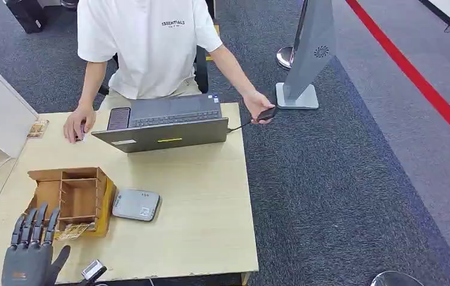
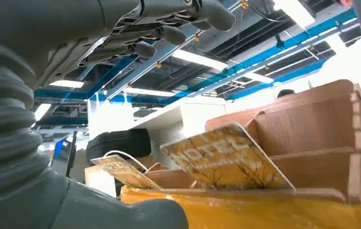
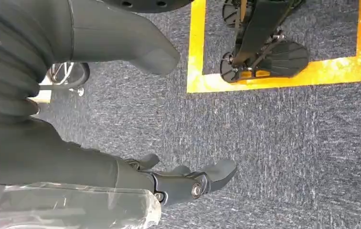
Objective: Pass the card to the sensor for recognition and then transmit it.
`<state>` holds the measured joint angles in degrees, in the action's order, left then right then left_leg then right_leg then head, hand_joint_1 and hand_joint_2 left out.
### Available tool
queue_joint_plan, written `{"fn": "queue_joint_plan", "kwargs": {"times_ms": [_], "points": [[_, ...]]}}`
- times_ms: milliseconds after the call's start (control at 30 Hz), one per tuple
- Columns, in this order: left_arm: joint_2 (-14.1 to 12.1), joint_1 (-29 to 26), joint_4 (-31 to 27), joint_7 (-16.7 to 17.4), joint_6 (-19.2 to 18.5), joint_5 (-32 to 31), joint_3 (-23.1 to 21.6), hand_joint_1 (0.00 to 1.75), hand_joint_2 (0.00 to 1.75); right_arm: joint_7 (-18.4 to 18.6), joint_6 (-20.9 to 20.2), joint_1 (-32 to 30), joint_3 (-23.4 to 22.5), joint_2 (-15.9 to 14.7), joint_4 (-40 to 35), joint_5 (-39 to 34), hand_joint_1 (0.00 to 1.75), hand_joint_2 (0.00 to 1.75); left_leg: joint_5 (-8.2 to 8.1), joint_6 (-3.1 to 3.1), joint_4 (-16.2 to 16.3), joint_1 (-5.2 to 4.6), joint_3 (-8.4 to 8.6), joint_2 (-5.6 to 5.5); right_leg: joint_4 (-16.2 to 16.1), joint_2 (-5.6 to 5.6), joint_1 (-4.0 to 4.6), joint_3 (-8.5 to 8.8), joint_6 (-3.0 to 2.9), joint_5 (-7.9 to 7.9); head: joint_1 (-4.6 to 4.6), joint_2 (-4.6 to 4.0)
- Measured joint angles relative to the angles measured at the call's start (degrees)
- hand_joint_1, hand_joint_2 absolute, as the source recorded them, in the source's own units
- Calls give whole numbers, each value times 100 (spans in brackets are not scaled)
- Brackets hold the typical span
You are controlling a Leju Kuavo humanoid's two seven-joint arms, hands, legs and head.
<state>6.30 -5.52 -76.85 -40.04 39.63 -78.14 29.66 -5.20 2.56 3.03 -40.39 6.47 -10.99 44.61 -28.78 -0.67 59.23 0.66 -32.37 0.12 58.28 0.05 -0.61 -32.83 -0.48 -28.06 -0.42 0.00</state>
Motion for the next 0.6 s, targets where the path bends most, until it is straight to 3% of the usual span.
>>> {"fn": "queue_joint_plan", "kwargs": {"times_ms": [233,600], "points": [[-190,143,35,0,0,252,9,0,175,-26,-22,4,0,0,-4,57,0,175,2,0,0,0,0,0,1,0,0,0,-1,0,-2,0],[-249,179,59,0,0,276,35,0,175,-29,-29,6,0,-7,-4,68,0,175,2,1,0,0,-1,0,0,0,0,0,0,0,0,0]]}}
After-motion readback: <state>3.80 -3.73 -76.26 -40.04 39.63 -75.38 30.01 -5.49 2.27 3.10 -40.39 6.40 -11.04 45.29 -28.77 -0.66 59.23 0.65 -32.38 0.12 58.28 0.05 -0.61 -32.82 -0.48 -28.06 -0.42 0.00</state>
